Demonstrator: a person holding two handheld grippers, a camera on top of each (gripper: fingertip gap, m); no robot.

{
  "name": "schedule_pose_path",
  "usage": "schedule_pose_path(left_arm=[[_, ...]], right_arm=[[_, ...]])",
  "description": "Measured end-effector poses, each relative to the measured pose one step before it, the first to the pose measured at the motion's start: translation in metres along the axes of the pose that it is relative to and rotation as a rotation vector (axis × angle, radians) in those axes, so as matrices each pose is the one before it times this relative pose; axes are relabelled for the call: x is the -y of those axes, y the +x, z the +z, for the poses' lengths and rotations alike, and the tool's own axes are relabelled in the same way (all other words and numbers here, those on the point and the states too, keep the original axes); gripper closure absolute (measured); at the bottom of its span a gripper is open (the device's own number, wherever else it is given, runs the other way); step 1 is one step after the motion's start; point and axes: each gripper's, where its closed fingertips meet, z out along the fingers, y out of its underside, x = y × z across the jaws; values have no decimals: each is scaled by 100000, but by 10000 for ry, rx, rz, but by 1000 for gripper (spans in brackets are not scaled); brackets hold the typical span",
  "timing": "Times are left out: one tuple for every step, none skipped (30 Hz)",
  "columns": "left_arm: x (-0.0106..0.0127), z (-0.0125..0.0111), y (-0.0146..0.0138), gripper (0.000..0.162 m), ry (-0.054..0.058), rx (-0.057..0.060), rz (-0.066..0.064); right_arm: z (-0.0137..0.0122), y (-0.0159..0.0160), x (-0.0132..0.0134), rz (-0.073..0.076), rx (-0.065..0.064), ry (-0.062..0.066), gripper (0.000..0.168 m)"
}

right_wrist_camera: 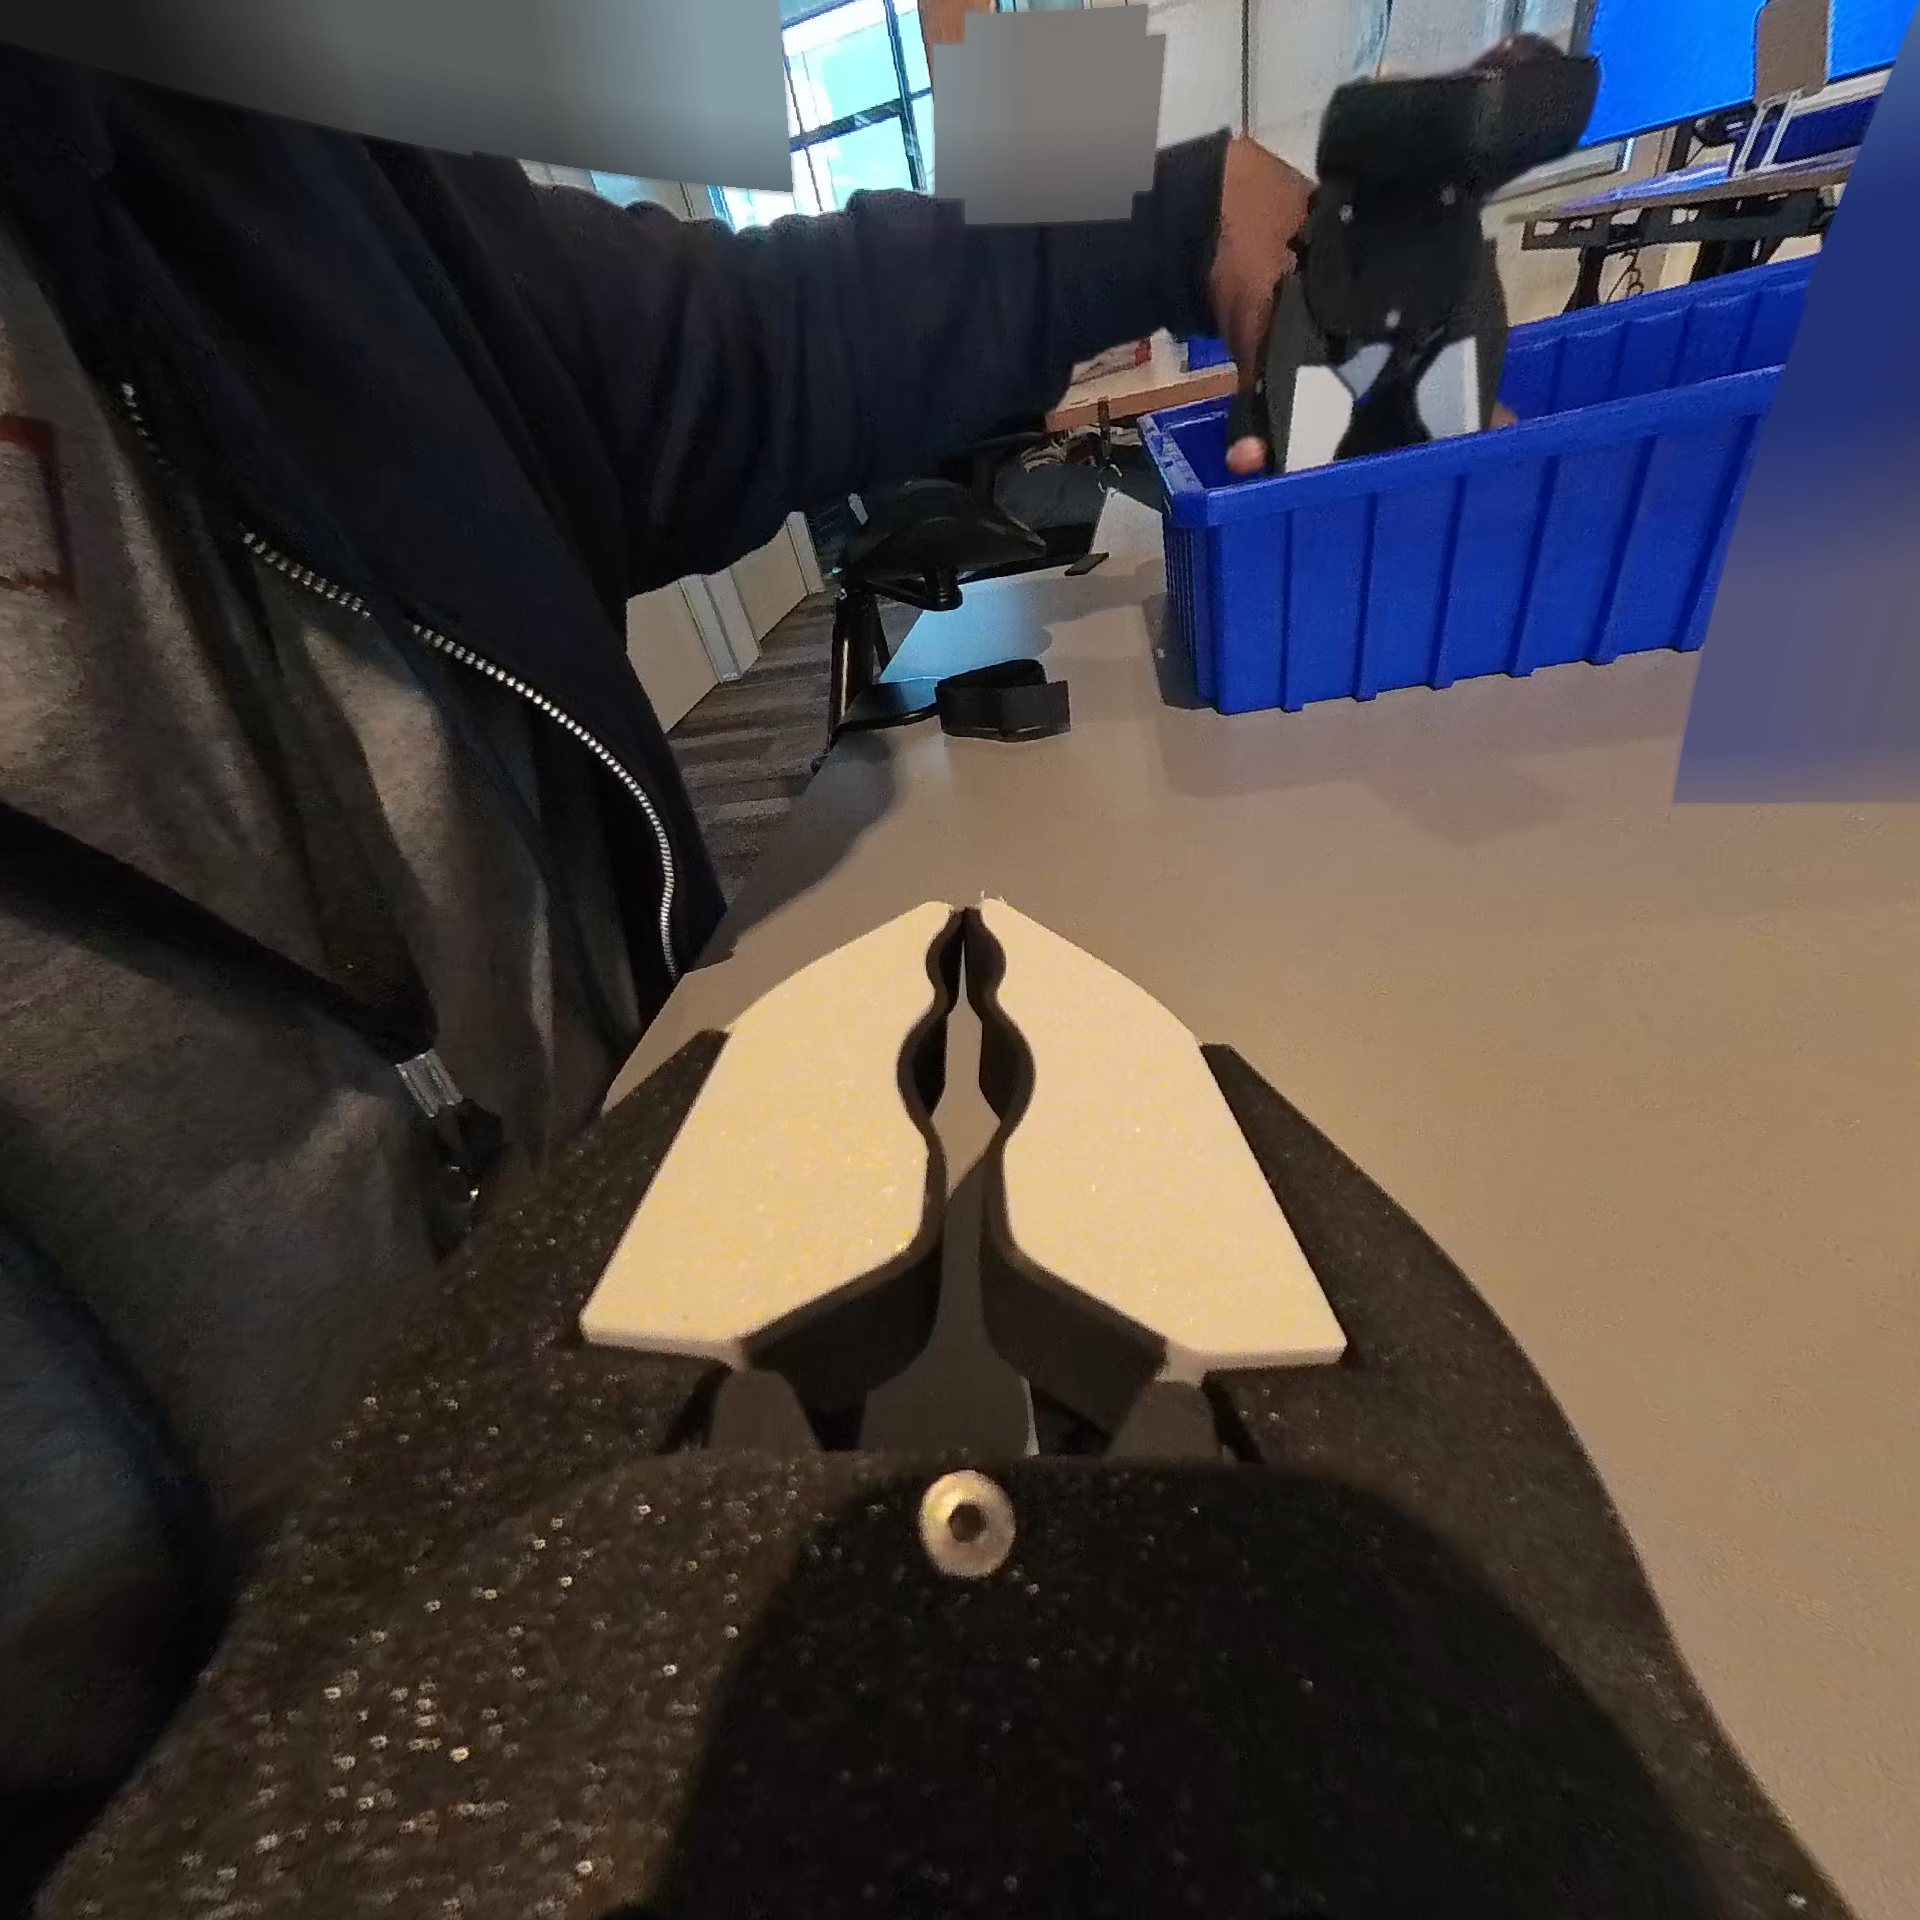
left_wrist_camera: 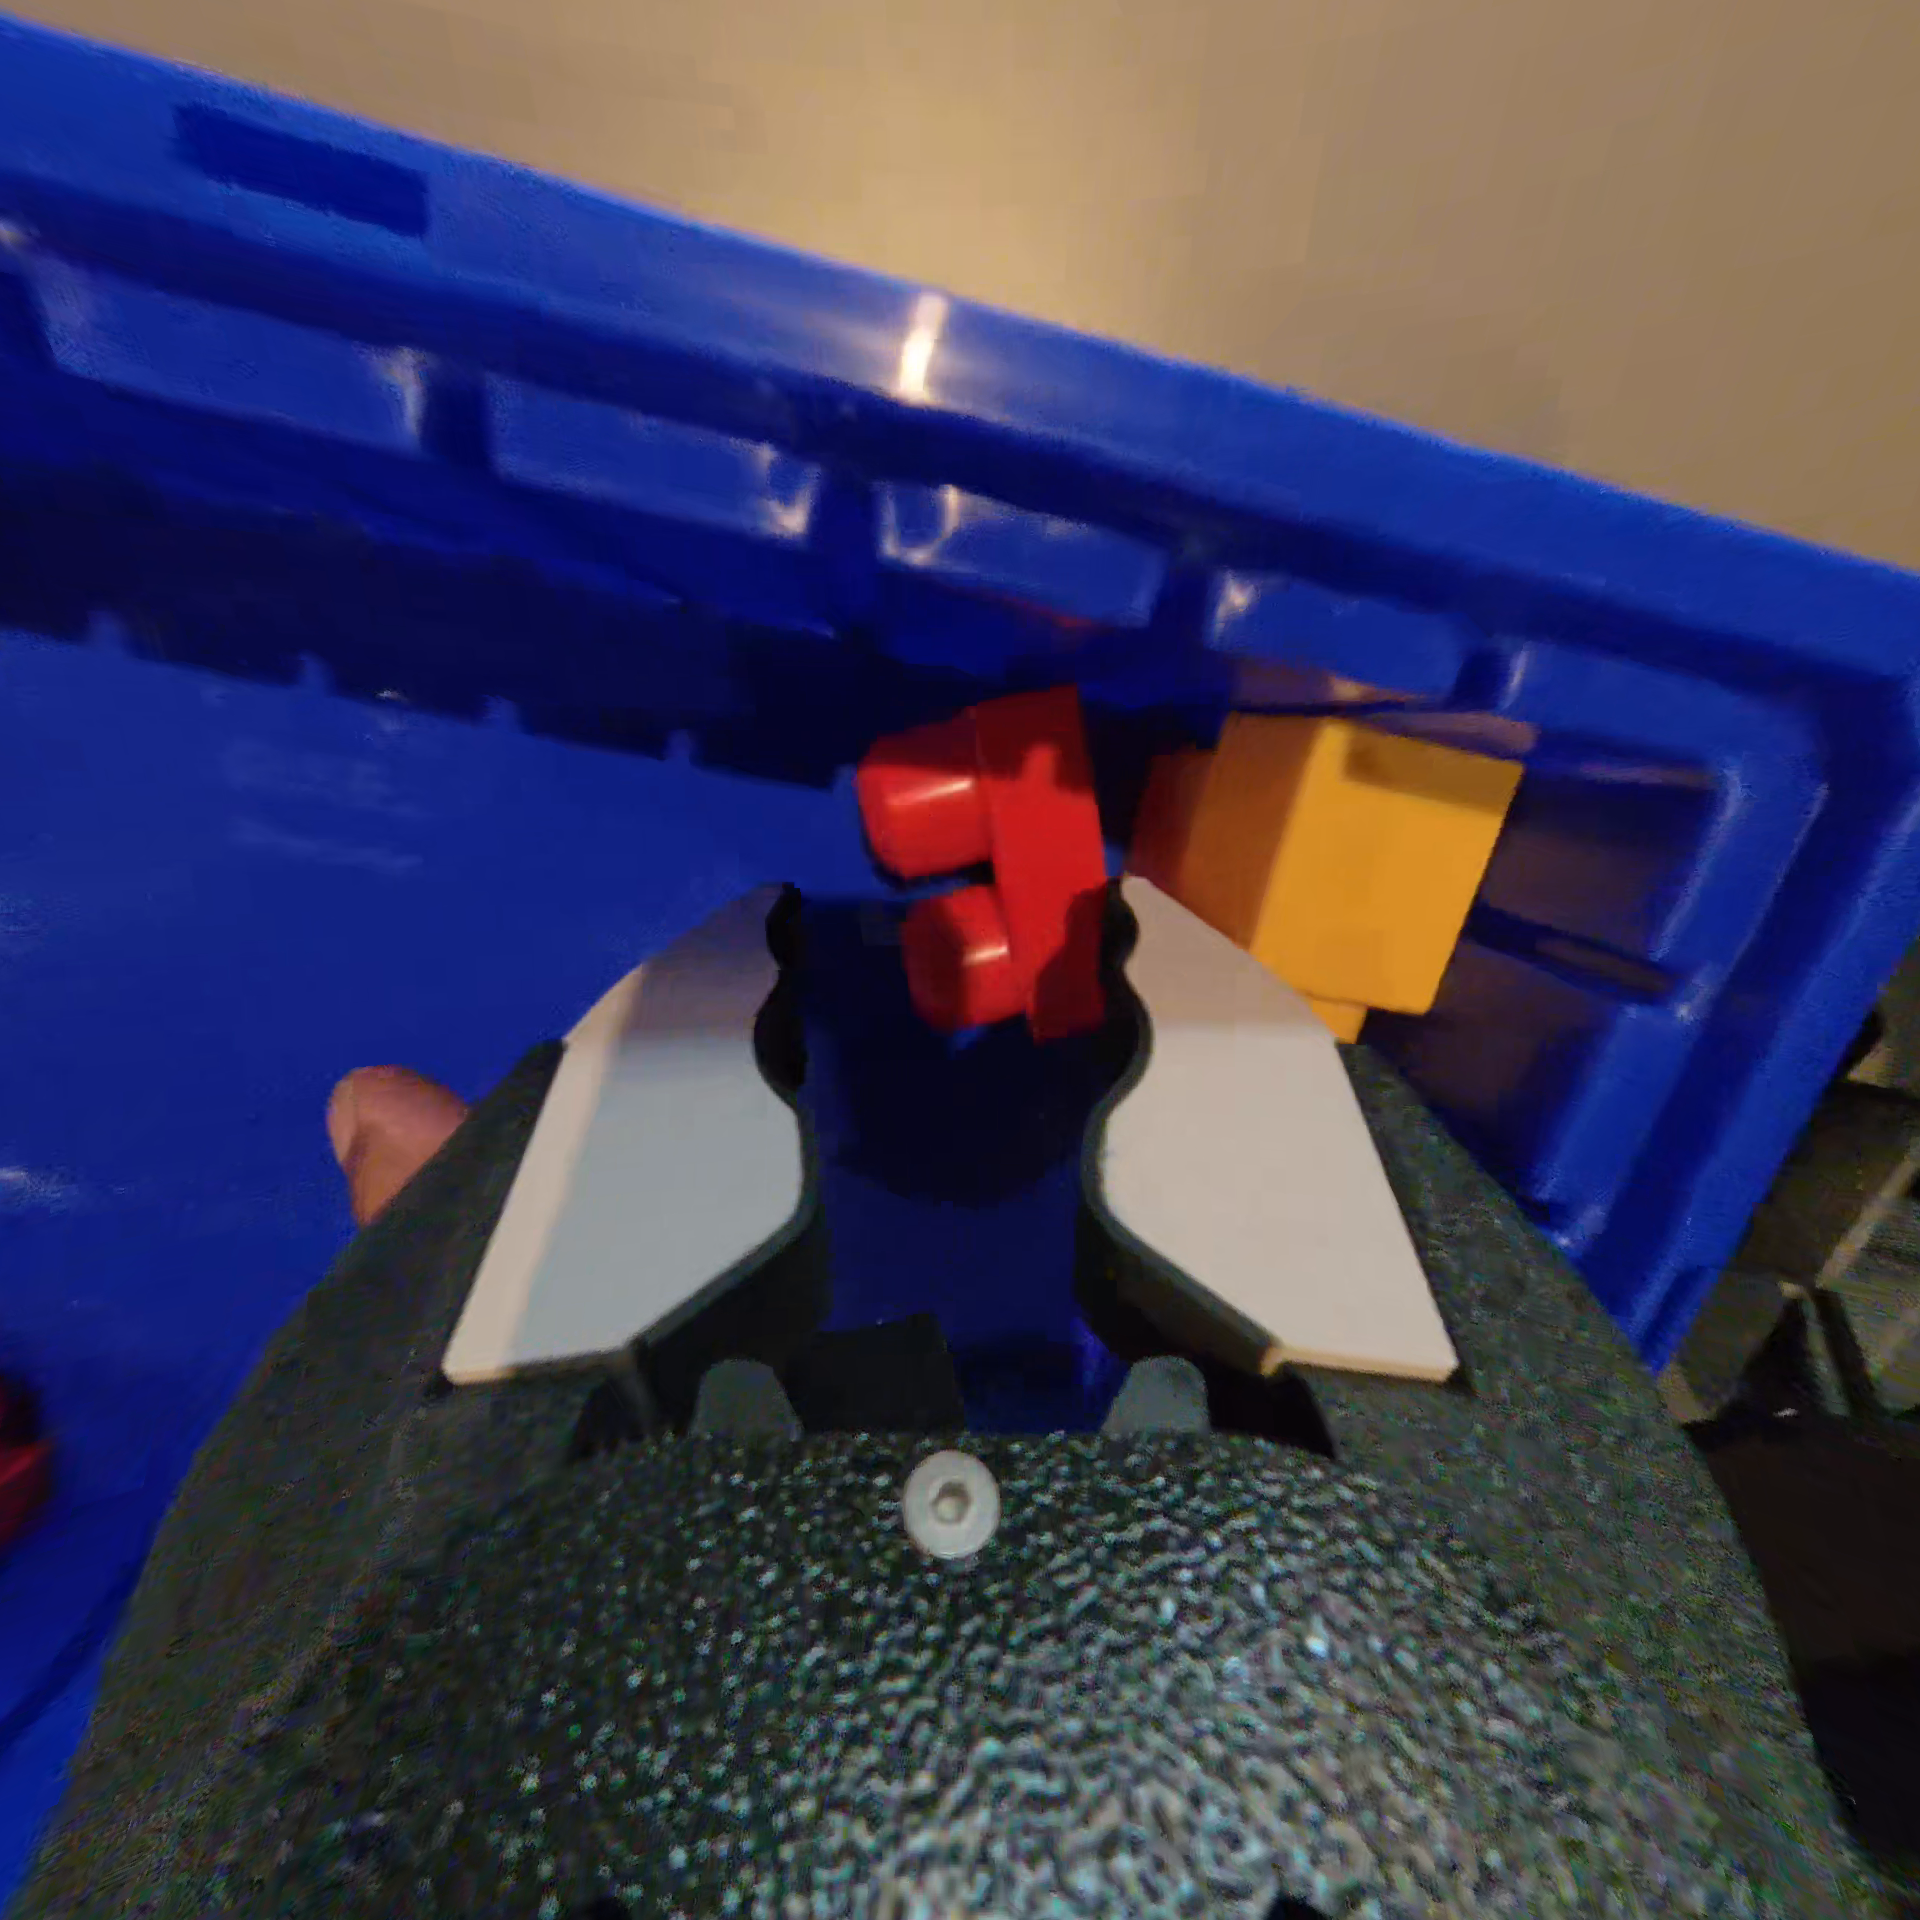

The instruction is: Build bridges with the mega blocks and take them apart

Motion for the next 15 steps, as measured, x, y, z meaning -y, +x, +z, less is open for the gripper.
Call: schedule_pose_path(left_arm=[[271,237,90,107,121,-275,-254],[143,139,0,105,63,-231,-220],[-41,136,-58,103,-36,-164,-104],[-54,88,-135,101,-35,-97,-109],[-146,18,-356,99,-74,60,-129],[-148,17,-521,92,-71,161,-95],[-32,-55,-294,92,26,14,-135],[-39,-89,-383,90,40,97,-124],[-33,-177,-484,86,26,174,-133],[-92,-230,-518,85,-14,236,-71],[-121,-246,-621,87,-38,340,-24],[-143,-277,-520,90,-38,301,-2],[-197,-275,-402,92,-81,256,2],[-234,-275,-356,94,-98,258,24],[-186,-262,-140,95,-83,127,-19]], right_arm=[[-1,4,-1,-9,-6,1,168],[-4,-9,-2,-12,-9,4,168],[-2,3,11,-13,-11,4,168],[2,-6,-11,-12,-6,-5,168],[8,-15,-5,-11,-2,-8,168],[5,-9,-6,-6,1,-3,168],[1,-2,0,5,6,-2,168],[3,8,-9,10,5,-3,168],[-6,-1,6,1,2,5,168],[-7,-9,6,-3,3,7,168],[7,-9,7,-1,4,-2,168],[-2,-6,-4,-1,5,-3,168],[11,4,0,3,1,-2,168],[0,-2,0,1,1,0,168],[-9,0,3,-6,-2,4,168]])
